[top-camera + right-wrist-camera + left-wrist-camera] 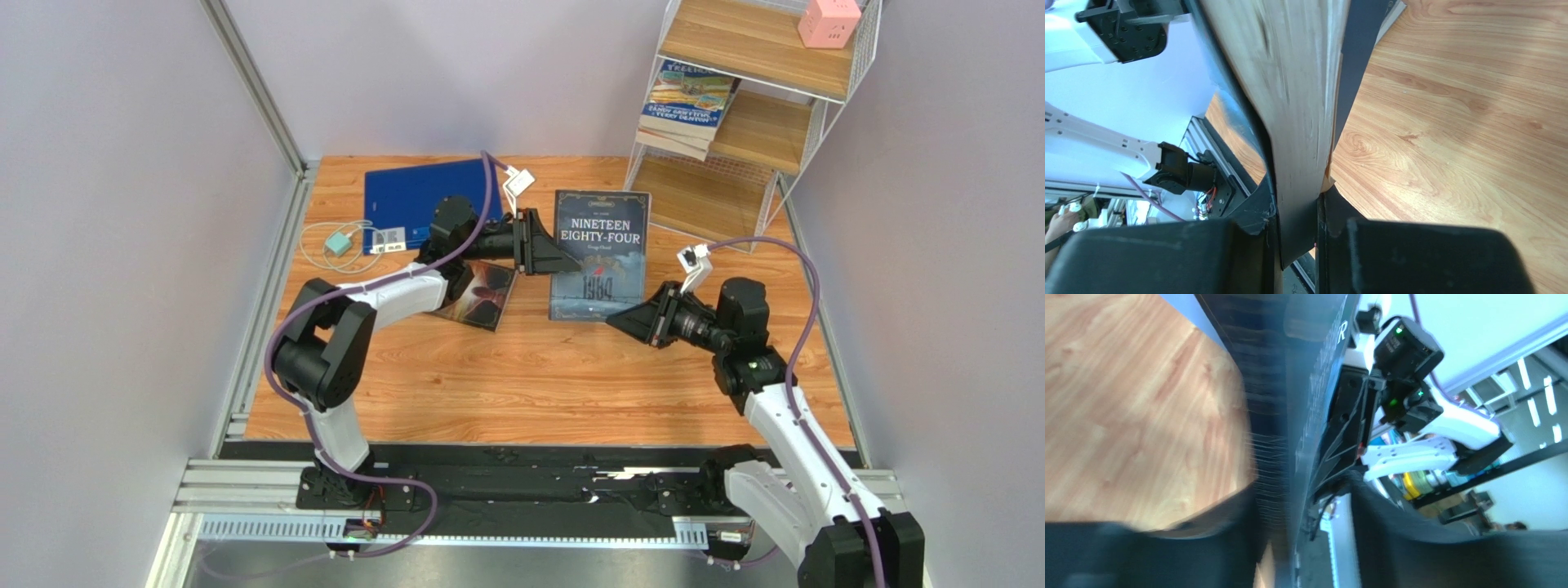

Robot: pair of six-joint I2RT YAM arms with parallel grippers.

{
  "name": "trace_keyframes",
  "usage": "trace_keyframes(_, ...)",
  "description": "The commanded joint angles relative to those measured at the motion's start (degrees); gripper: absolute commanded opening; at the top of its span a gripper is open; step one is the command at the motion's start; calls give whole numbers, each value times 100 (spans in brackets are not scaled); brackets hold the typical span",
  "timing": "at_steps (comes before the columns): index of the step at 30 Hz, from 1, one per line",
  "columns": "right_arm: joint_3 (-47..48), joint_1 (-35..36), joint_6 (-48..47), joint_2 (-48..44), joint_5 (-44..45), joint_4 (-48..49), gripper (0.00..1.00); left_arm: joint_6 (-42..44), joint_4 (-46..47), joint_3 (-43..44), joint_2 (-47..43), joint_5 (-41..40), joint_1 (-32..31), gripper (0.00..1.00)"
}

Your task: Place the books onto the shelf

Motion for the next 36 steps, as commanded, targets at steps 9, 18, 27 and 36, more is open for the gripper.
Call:
trace_keyframes(9,642,-196,242,895,956,-156,0,2536,-4106,-27,-1794,-2589,415,81)
trace_keyframes(18,1485,-529,339,2082,1026,55,0,3047,-4830,-448,-2509,-2854,415,81)
trace_keyframes(27,2259,-820,-364,2970,938,-199,0,3109,-4804,-853,-2553,-2828,415,82)
trace_keyframes(36,3006,-1127,-505,3945,938,-50,0,3179,-4787,-879,-2307,-2565,415,81)
